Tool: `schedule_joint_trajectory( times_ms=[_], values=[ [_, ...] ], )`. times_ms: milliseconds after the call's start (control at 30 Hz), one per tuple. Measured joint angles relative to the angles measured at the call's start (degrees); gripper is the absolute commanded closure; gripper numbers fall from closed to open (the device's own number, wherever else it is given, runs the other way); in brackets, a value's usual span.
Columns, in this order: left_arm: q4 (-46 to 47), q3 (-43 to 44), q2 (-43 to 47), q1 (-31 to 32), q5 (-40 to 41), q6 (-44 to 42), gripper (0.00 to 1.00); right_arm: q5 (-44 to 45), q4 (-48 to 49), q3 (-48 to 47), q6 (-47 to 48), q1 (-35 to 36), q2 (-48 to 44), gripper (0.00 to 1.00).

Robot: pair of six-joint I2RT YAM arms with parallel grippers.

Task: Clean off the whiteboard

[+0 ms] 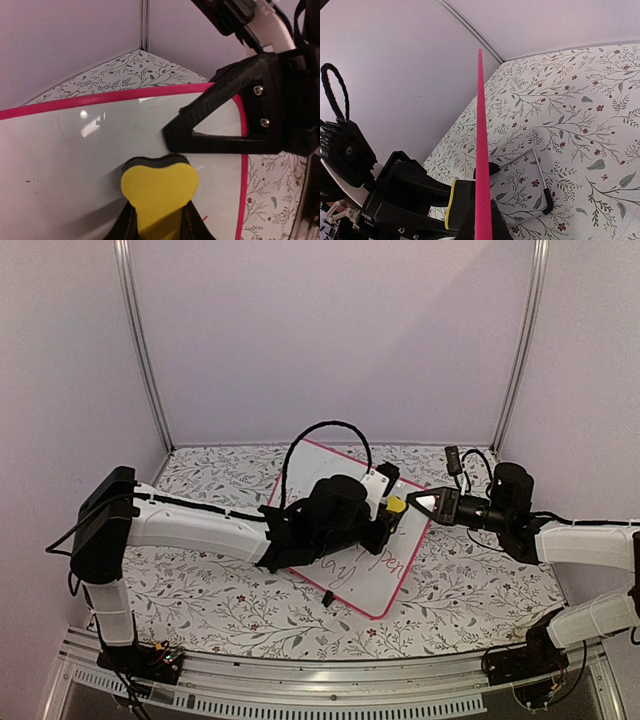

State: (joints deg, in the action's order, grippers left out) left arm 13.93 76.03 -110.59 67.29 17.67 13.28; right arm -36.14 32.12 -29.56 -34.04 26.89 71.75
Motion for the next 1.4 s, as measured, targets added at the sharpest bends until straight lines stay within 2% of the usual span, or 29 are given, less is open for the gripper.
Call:
schedule_joint_trajectory(
  times_ms=[533,733,1067,1400],
  values=[
    [-13.99,8.35,-1.97,0.7,-0.02,4.35,1.0,0.55,-0.42,-0.07,-0.81,-0.07,0.11,1.0],
    [-16.52,7.54,-1.75,1.7,0.83,7.54,1.0,0.52,-0.42,-0.07,-0.79,-0.07,0.11,1.0],
    [-18.86,0.61,0.35,4.66,0.79,12.96,1.0,0.44,-0.28,-0.07,-0.42,-0.07,0.24,1.0],
    [-24.17,5.05,-0.94,4.81,2.93,13.03,1.0,0.13,0.07,-0.22,-0.04,-0.04,0.5,1.0]
  ],
)
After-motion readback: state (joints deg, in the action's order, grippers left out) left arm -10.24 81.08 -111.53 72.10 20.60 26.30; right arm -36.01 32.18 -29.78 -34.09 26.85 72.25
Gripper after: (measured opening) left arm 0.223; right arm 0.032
